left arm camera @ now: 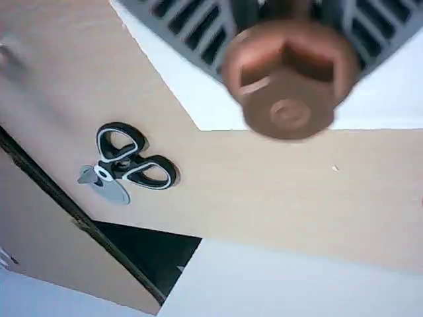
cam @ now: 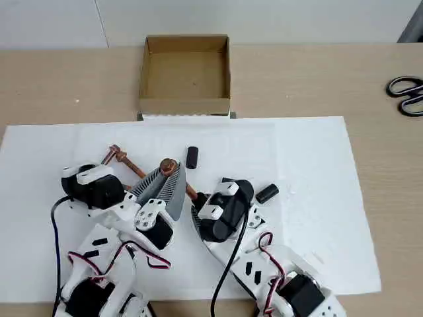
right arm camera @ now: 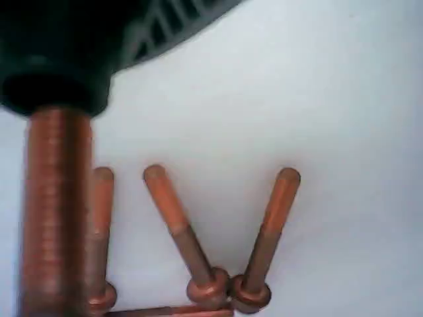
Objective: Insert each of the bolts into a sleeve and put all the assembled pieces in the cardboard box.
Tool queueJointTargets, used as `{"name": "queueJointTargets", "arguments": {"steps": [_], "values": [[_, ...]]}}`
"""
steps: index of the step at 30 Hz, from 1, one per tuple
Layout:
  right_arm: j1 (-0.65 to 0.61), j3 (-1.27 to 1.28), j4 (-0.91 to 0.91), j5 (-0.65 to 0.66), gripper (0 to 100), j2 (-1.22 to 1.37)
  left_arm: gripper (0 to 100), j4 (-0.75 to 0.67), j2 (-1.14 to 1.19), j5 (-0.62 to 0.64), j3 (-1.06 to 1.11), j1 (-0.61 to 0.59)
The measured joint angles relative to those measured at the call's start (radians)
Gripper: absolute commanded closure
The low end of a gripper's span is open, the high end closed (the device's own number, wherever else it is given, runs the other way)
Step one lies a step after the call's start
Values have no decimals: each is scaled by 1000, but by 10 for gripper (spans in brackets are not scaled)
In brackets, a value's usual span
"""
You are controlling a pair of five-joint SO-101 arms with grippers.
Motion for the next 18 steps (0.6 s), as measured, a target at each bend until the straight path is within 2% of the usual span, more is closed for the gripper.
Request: {"name": "queueJointTargets", "arguments": {"steps": [13,18], "values": [[-20,-8,0,0,995,0,994,0,0,0,6,-2],[-20,-11,-48,0,995,0,994,23,0,0,8,48]]}}
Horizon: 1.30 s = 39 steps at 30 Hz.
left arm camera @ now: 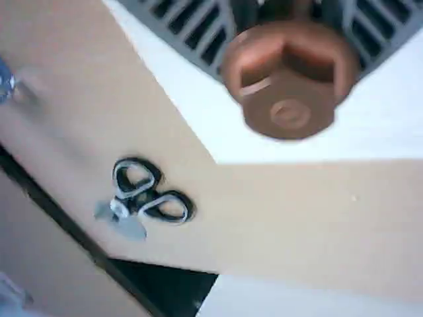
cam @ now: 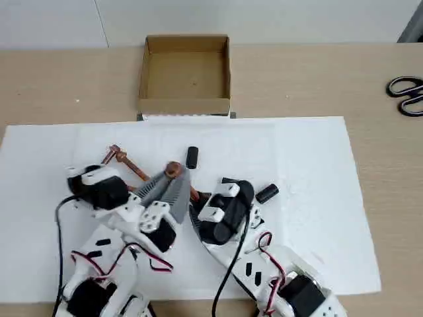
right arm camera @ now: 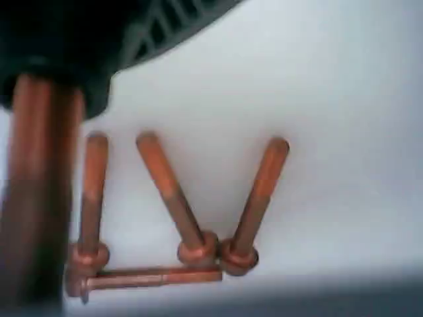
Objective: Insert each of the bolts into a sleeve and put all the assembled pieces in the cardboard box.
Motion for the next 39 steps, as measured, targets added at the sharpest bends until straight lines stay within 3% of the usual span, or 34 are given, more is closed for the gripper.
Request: {"name": "queueJointTargets", "arguments": {"steps": [13,22,33,39], "values": [[-2,2,-6,29,995,0,994,84,0,0,0,14],[-2,-17,-6,52,995,3,994,198,-2,-60,-5,64],[18,-15,-5,55,995,5,991,206,-8,-157,15,89],[32,-15,-5,55,995,5,844,207,-8,-158,15,83]]}}
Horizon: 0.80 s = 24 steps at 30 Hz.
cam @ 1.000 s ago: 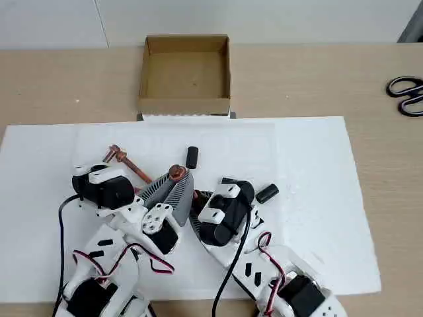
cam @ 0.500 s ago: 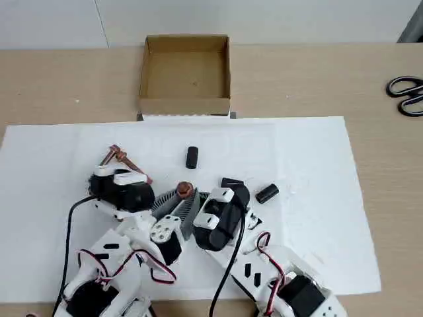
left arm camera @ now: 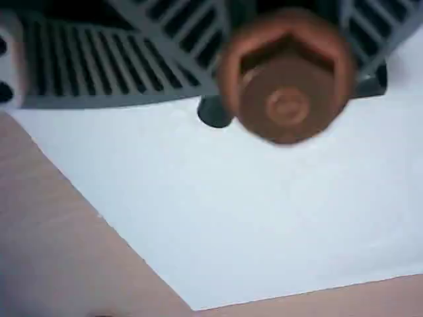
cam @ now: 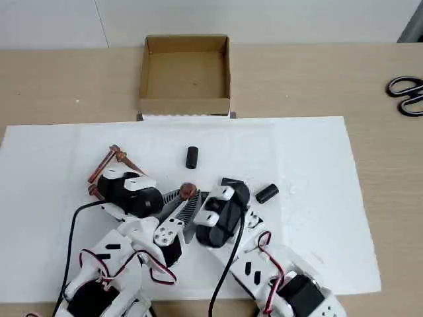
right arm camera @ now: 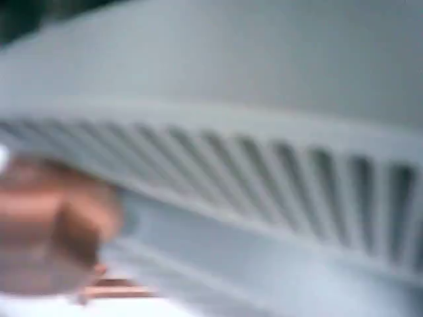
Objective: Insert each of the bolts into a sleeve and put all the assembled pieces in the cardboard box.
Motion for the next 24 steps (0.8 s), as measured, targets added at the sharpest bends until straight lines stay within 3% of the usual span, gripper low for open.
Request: {"name": "queueJointTargets", "arguments": {"steps": [18,20,24], "values": [[41,-12,0,0,995,-2,817,21,6,-5,-2,-31],[41,-14,-2,0,995,-3,844,23,6,-32,-17,-58],[68,3,-2,0,995,-3,1000,23,6,-72,-49,-121]]}}
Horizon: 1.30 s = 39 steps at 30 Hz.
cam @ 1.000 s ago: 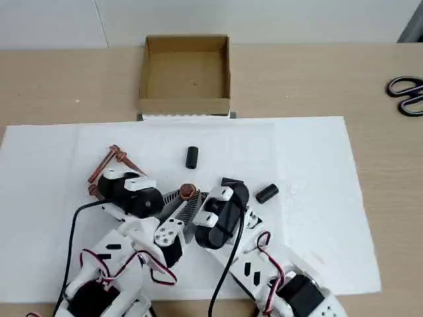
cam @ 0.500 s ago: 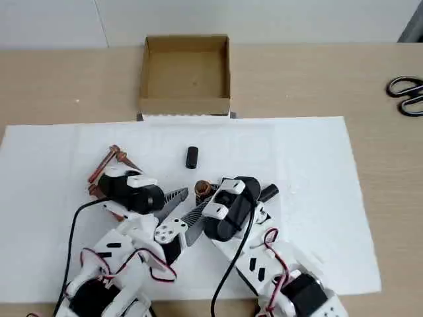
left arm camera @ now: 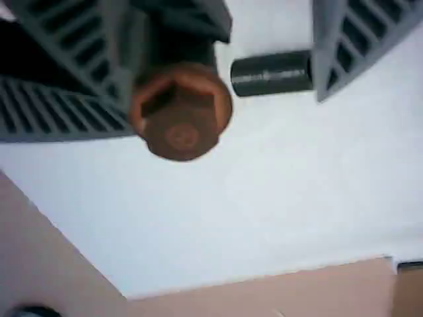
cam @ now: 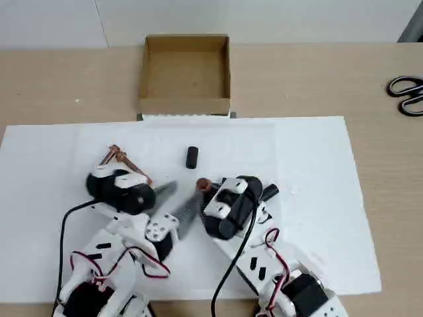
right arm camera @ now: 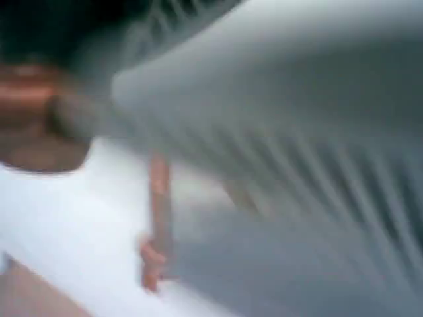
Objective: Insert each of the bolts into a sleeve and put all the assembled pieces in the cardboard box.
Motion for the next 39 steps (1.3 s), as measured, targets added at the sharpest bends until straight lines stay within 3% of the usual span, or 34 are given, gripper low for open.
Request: {"name": "queueJointTargets", "arguments": {"steps": [9,15,20,30,39], "values": [[144,23,0,0,995,0,994,0,0,-12,-2,-97],[245,43,0,-5,996,0,994,2,0,-66,14,-322],[319,54,0,-92,997,0,994,5,0,-123,158,-517],[338,-46,12,-176,997,95,994,37,2,-129,315,-529],[338,-344,-46,-206,997,549,994,37,2,-129,315,-529]]}}
